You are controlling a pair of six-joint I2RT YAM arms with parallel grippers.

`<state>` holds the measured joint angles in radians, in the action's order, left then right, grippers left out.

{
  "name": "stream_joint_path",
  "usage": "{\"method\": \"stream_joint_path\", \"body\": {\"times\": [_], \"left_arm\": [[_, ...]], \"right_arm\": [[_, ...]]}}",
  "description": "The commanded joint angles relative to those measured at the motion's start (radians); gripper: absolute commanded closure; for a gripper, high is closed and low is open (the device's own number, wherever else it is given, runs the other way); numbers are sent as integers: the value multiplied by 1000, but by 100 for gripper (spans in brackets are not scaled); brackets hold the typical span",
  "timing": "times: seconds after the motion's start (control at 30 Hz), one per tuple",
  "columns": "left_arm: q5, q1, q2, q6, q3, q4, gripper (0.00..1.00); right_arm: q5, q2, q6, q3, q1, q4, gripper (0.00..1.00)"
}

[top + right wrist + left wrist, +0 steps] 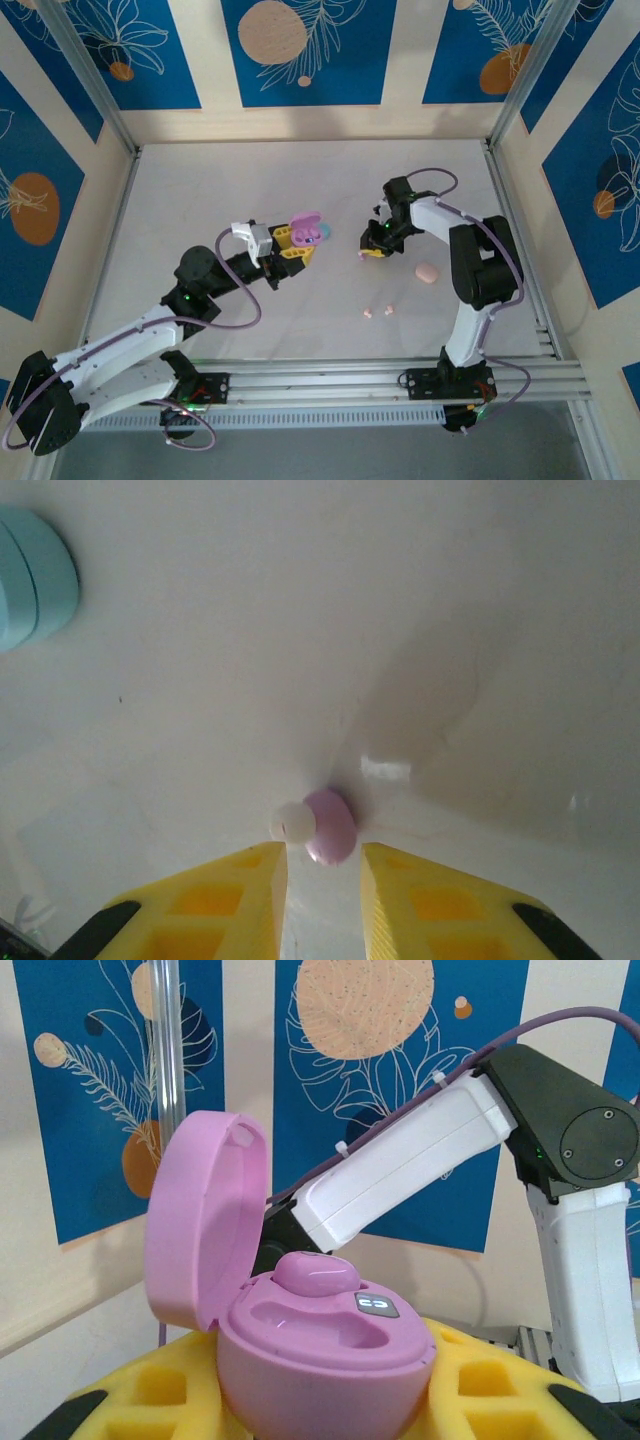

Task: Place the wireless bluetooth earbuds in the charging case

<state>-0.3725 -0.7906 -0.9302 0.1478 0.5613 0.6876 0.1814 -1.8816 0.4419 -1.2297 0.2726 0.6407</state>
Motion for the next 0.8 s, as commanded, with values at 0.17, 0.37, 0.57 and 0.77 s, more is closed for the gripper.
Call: {"method": "stream_joint_path", "body": {"times": [0.17, 0.37, 0.57, 0.77], "left_arm": [[9, -12, 22, -13, -6, 3, 77], [15, -11, 30, -17, -10, -5, 77], [12, -12, 30, -17, -8, -8, 77], [16, -11, 38, -16, -12, -9, 77]], "right_arm": [[-28, -74, -47, -83, 39, 63, 72], [-77, -88, -81, -97, 95, 96, 73], [-146, -73, -157, -96, 185, 145, 72], [-155, -46, -196, -89, 271, 205, 72]]}}
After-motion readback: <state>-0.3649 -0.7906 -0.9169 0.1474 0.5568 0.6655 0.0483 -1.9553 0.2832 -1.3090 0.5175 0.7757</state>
